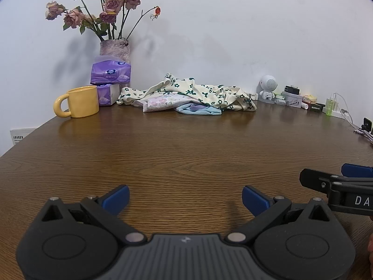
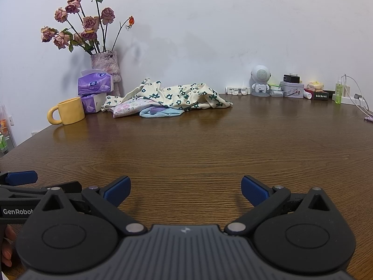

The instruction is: Fold clothes

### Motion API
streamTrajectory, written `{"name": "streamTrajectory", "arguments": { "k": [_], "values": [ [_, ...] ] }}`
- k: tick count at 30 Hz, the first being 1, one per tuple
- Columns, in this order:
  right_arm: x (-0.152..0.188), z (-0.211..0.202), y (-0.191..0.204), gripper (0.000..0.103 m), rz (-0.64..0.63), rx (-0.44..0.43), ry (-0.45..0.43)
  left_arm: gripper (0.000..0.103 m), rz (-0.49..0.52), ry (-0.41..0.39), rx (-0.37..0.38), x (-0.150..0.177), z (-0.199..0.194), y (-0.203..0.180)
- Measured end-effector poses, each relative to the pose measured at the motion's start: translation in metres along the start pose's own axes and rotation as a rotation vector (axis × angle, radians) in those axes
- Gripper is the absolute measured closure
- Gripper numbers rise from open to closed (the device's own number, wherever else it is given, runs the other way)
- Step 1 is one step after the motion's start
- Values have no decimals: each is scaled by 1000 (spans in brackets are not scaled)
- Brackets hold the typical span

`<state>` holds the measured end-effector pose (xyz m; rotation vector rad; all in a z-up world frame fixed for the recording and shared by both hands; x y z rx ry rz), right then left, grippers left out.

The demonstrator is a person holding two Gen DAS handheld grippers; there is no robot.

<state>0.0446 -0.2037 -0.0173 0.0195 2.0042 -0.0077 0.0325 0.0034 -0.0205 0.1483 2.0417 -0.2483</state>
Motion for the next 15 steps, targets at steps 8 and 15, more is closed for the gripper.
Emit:
{"name": "streamTrajectory", "arguments": {
  "k": [8,15],
  "values": [
    [0,0,0,0,1,0,-1,0,2,-2,1,0,0,0],
    [0,0,0,0,0,0,-1,0,3,-4,0,0,0,0]
  ]
}}
Point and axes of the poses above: each gripper's, at about its wrist camera, not at the fingertips, and z roughly the way its jaws point, y to its left, x to its underside, the point moved 4 cm from there along z, roughly the way its jaws point, and after that the axes turned 11 degrees about x, right-handed, at the moved point
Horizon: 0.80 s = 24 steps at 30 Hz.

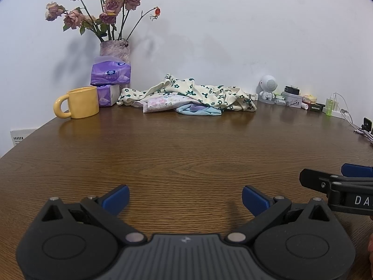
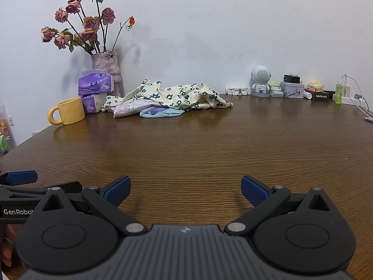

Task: Fold clothes
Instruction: 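Move both tools forward toward the cream flower-print shirt pile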

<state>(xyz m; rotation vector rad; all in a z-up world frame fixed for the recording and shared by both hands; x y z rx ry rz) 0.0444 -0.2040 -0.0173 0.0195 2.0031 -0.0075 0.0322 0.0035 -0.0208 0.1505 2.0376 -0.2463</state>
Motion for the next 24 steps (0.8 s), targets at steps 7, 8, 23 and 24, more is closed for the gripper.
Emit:
{"name": "streamTrajectory", "arguments": {
  "k": [7,8,23,24],
  "values": [
    [0,0,0,0,0,0,0,0,-2,-1,1,0,0,0],
    [0,0,0,0,0,0,0,0,-2,-1,2,0,0,0],
    [-4,16,1,0,-14,-71,100,0,-10,6,39,-8,1,1],
    [-5,18,1,0,-11,-85,106,0,-17,4,53,-10,0,2]
  ]
}}
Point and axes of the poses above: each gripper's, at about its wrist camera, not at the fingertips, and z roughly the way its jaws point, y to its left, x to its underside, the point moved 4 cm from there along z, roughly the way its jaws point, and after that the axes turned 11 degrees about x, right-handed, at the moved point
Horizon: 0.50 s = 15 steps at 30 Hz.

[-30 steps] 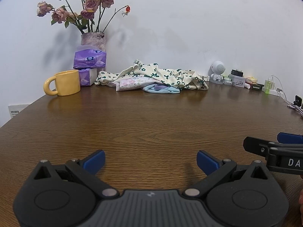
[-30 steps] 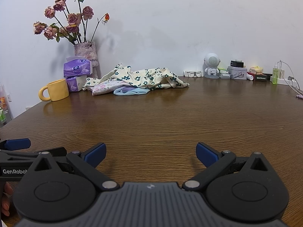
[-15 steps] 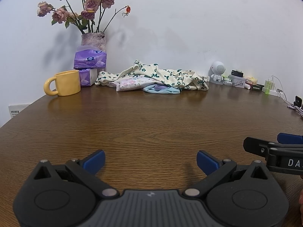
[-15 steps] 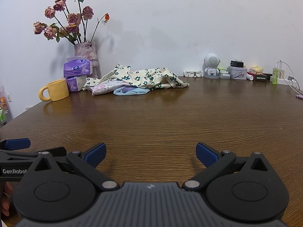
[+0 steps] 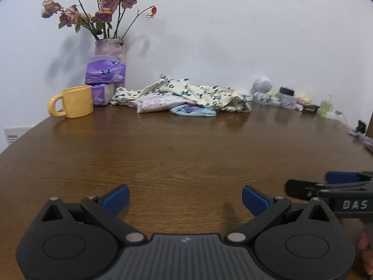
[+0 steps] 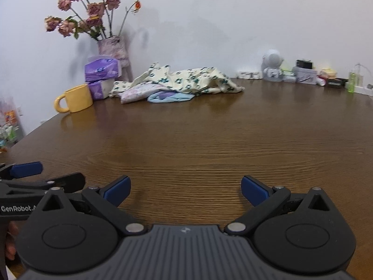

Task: Fold clothes
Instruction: 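Move both tools forward toward the cream flower-print shirt pile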

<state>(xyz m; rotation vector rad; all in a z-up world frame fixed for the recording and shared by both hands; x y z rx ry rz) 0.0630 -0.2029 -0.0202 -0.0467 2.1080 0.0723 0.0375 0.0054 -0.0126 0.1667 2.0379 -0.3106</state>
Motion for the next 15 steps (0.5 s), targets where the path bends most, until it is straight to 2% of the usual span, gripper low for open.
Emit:
{"name": "streamTrajectory", "arguments": {
  "k": [3,6,15],
  "values": [
    [-9,5,-2,0,19,-26,20,0,-18,-9,5,-10,-1,4],
    [-23,5,-4,0,32,-33,18,0,-46,-3,-22,-25,0,10],
    [-85,1,-7,0,-8,2,-38,0,-99,9,42,-74,11,23]
  ]
}}
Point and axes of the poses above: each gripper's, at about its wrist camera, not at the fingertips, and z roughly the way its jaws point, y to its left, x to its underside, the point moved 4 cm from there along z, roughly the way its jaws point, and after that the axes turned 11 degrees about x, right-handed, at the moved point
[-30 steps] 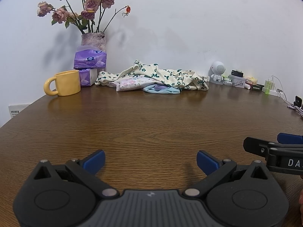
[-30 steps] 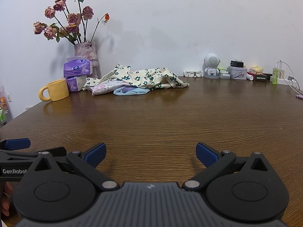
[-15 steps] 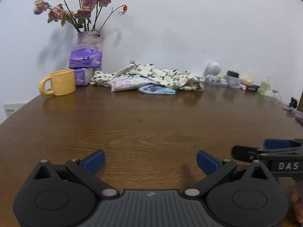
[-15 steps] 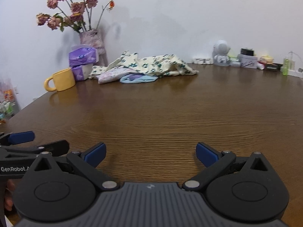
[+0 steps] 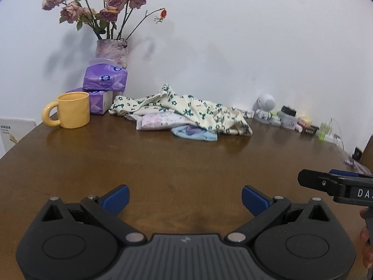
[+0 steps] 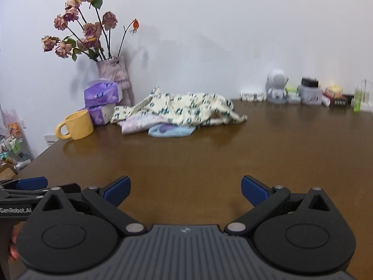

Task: Fold clothes
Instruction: 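Move both tools forward toward the cream flower-print shirt pile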

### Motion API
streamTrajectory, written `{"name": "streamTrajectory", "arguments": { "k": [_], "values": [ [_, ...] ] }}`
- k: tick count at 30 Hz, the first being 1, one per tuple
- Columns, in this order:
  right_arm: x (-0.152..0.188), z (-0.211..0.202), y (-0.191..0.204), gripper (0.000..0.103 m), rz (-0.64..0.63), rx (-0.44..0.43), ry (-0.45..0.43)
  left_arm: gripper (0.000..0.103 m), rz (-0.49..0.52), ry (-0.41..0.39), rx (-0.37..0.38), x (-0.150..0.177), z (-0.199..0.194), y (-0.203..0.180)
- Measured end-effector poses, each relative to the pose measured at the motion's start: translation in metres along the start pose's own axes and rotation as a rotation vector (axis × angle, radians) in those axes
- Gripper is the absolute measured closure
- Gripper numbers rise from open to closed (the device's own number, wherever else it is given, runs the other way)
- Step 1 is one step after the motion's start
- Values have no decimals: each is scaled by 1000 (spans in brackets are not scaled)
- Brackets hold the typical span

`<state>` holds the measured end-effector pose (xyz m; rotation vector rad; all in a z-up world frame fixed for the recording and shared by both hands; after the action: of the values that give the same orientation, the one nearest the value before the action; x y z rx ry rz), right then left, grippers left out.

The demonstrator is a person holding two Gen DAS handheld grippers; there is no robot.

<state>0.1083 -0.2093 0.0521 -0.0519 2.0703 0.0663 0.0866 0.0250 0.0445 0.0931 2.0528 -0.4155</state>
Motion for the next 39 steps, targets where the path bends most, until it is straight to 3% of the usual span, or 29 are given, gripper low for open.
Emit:
{"name": "streamTrajectory", "arguments": {
  "k": [9,16,20,32,39],
  "values": [
    [-48,31,11,0,-64,73,-20,0,0,11,1,-47,29,14],
    [-73,72,20,0,-96,67,12,0,36,49,8,-80,68,25],
    [-88,103,21,0,-107,86,38,0,67,66,-18,-100,94,32],
    [-141,204,42,0,-127,98,82,0,0,139,-106,-148,188,96],
    [-157,275,64,0,-139,65,175,1,19,155,-148,-181,245,127]
  ]
}}
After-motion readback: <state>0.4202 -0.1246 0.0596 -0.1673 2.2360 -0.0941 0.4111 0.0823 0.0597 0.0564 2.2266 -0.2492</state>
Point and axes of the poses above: each gripper's, at about its wrist camera, not at the fingertips, and z roughly the way its jaws point, y to its left, x to its underside, the point moved 4 cm from there along z, roughly the way its jaws point, and after that the axes turned 11 degrees about x, right-handed, at the moved point
